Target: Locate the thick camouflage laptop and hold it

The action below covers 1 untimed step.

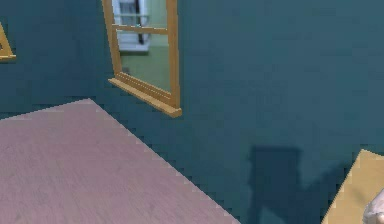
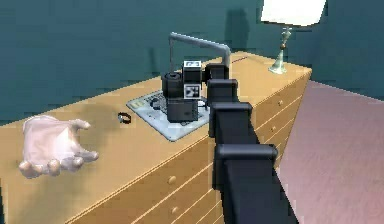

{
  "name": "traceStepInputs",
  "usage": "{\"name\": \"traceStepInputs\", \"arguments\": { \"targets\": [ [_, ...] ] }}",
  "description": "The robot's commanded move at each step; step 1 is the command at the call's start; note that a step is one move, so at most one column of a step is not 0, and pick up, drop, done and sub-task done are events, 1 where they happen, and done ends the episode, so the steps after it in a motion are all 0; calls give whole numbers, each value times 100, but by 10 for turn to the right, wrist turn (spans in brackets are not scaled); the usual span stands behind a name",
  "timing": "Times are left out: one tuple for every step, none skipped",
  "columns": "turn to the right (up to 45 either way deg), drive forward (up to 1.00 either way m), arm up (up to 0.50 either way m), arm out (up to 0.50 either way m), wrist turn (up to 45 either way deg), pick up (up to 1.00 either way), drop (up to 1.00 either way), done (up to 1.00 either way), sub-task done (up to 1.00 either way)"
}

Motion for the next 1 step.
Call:
{"name": "traceStepInputs", "arguments": {
  "targets": [
    [0, 0, -12, 0, 0, 0, 0, 0, 0]
  ]
}}
